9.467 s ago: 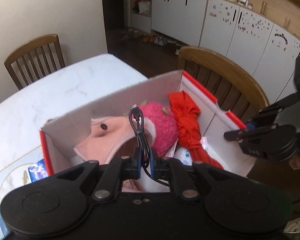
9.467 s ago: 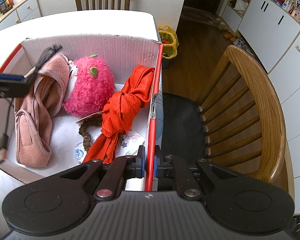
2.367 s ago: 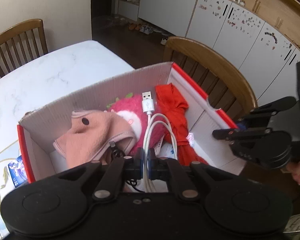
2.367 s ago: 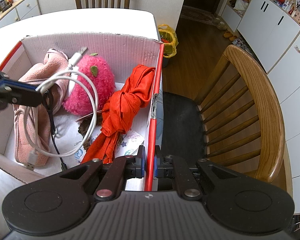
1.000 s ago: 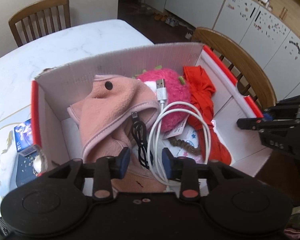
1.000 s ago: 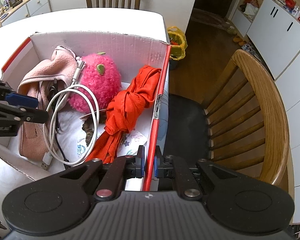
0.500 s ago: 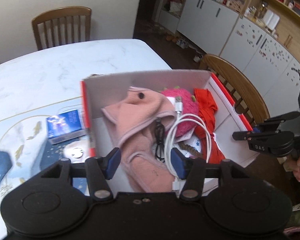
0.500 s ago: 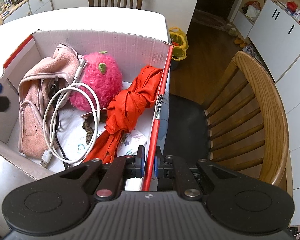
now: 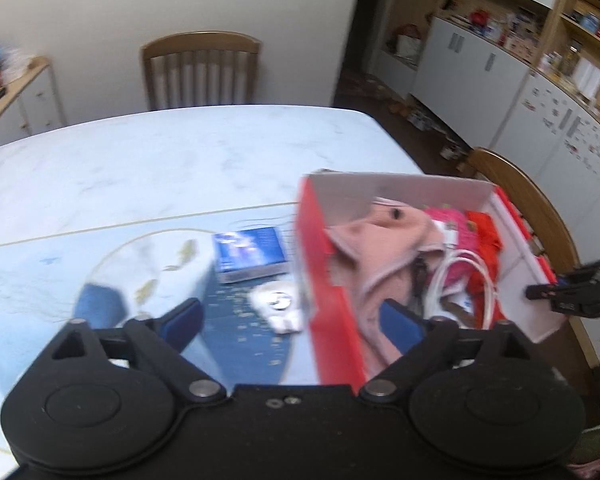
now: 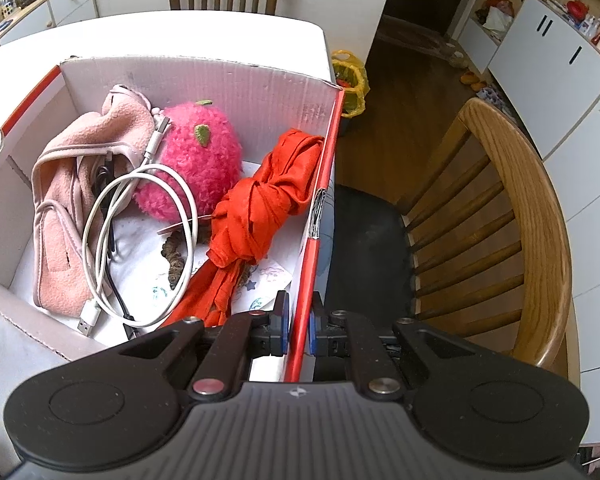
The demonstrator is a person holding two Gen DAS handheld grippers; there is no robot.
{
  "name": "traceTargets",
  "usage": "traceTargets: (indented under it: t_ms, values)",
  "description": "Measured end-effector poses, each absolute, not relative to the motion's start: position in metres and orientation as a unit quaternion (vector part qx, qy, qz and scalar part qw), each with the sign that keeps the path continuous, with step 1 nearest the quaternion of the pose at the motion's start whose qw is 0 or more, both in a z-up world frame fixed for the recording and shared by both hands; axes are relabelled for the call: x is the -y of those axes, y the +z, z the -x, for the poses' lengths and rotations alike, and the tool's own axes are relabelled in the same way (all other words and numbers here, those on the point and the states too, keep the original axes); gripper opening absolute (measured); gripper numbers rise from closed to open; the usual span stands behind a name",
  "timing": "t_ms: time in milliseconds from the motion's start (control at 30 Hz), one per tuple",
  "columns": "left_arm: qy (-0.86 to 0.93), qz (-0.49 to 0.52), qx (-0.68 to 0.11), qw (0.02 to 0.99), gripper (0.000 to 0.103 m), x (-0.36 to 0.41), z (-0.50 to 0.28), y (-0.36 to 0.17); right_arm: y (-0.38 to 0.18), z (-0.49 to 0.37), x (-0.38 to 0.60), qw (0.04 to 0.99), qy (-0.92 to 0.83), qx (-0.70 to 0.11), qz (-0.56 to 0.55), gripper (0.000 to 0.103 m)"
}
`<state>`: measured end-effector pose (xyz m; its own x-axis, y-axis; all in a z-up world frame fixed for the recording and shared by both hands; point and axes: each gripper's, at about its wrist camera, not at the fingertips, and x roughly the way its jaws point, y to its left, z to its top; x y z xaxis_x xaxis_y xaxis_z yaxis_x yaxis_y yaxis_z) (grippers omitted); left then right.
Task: Organize objects
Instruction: 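Move the left gripper back to the mat over the black dotted glove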
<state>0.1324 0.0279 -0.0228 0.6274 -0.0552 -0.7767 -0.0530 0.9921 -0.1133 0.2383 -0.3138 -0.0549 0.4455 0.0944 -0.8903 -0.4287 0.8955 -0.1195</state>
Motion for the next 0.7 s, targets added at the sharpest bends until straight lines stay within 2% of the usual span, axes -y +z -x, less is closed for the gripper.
traceTargets:
  t_ms: [400,700]
  values:
    - [0.076,0.098,-0.482,0.867,0.102,-0.096,-0.119,-0.067,-0.056,-0.240,0.312,0.833,0.145,-0.508,0.166,0.009]
    - [0.076,0.089,-0.524,0.844,0.102,-0.113,-0.106,-0.109,-0.057,-0.240,0.310,0.832,0.138,-0.511,0.167,0.009]
